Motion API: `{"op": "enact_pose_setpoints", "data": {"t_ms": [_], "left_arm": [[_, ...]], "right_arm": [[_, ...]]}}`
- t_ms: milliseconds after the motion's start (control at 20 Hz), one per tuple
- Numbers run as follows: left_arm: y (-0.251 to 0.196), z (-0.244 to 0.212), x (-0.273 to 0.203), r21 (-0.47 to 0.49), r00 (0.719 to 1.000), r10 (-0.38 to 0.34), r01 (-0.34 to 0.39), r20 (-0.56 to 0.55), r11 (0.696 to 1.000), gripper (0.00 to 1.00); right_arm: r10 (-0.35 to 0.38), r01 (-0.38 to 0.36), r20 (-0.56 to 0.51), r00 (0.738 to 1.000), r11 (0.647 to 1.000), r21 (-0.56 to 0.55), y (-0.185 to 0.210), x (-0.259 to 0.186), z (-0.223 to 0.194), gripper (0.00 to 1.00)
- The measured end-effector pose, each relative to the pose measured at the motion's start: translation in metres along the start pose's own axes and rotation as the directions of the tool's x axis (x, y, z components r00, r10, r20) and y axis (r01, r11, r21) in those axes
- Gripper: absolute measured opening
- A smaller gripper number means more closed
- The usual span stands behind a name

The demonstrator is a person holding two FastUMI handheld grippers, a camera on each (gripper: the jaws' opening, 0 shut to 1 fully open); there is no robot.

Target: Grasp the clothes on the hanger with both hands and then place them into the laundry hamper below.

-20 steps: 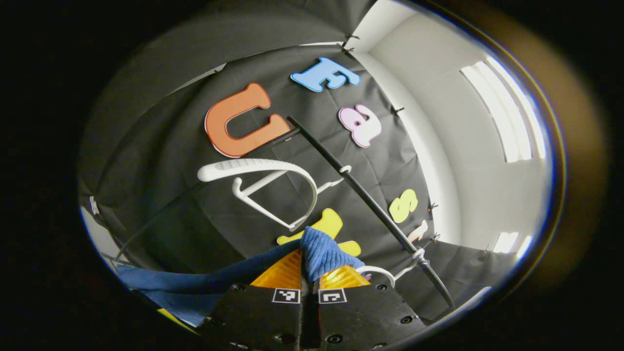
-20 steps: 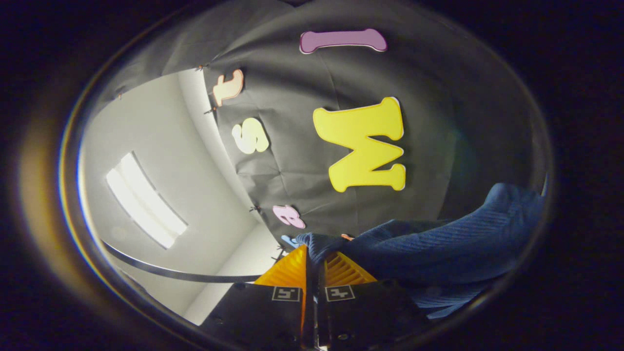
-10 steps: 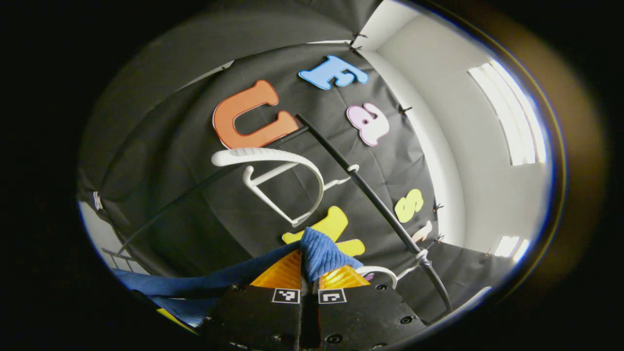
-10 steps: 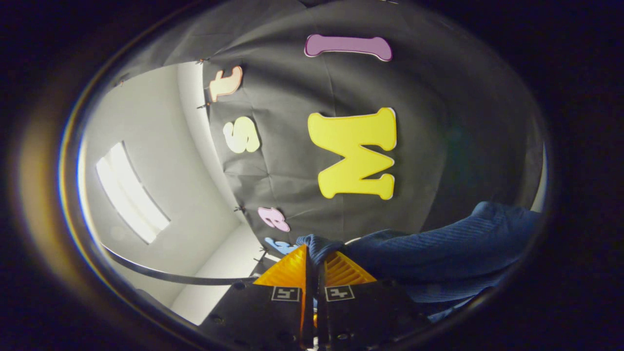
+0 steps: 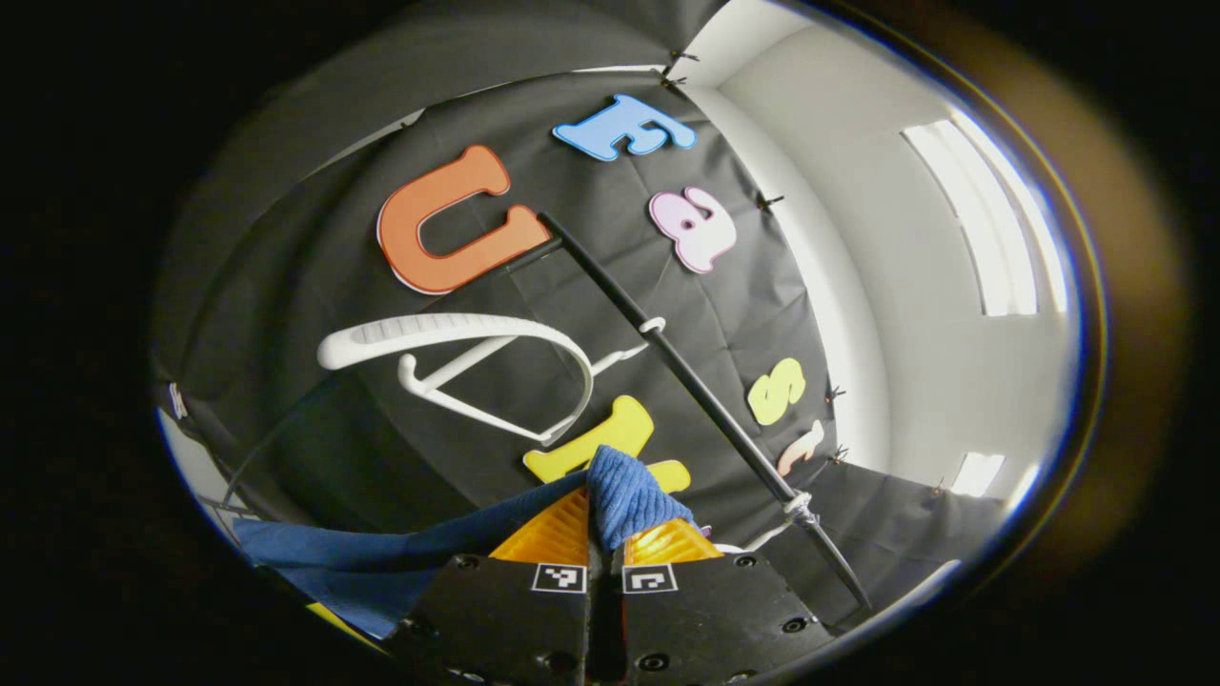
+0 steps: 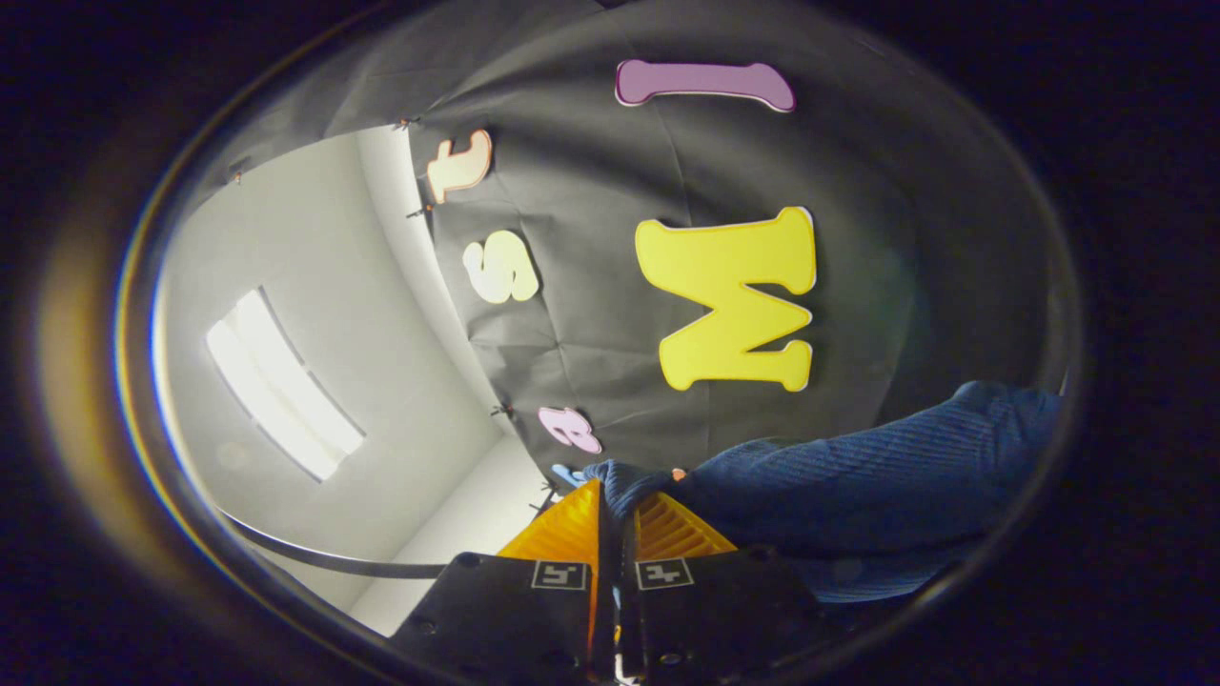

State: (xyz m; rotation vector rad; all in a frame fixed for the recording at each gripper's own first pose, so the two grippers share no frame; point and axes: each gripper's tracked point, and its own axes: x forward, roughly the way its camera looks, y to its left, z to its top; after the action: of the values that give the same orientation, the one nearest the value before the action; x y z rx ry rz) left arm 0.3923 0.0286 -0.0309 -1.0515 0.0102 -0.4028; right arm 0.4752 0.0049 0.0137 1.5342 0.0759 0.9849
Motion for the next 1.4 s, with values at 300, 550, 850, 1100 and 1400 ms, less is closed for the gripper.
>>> {"op": "enact_pose_setpoints", "data": {"t_ms": [300,550,850,1100,1400], "left_arm": [[0.015,-0.025,-0.004,-0.008,0.999,0.021,-0.022,-0.029,1.000,0.00],[0.036,-0.018,-0.018,-0.084,1.000,0.021,-0.020,0.009,0.996,0.00],[0.059,-0.038,-0.035,-0.125,0.996,0.091,-0.087,0.025,0.988,0.05],[0.074,-0.065,-0.058,-0.023,0.984,0.170,-0.171,-0.049,0.985,0.00],[0.063,-0.080,-0.070,0.035,0.980,0.176,-0.173,-0.094,0.984,0.00]], "right_arm": [[-0.065,0.064,0.022,0.998,0.997,0.033,-0.031,-0.015,0.012,0.05],[-0.099,0.099,0.006,0.995,0.994,0.056,-0.053,-0.028,-0.004,0.05],[-0.148,0.148,0.000,0.989,0.987,0.058,-0.070,-0.036,-0.019,0.05],[-0.209,0.208,0.022,0.978,0.977,0.039,-0.083,-0.052,-0.021,0.05],[-0.261,0.260,0.047,0.964,0.965,0.019,-0.085,-0.075,-0.025,0.05]]}}
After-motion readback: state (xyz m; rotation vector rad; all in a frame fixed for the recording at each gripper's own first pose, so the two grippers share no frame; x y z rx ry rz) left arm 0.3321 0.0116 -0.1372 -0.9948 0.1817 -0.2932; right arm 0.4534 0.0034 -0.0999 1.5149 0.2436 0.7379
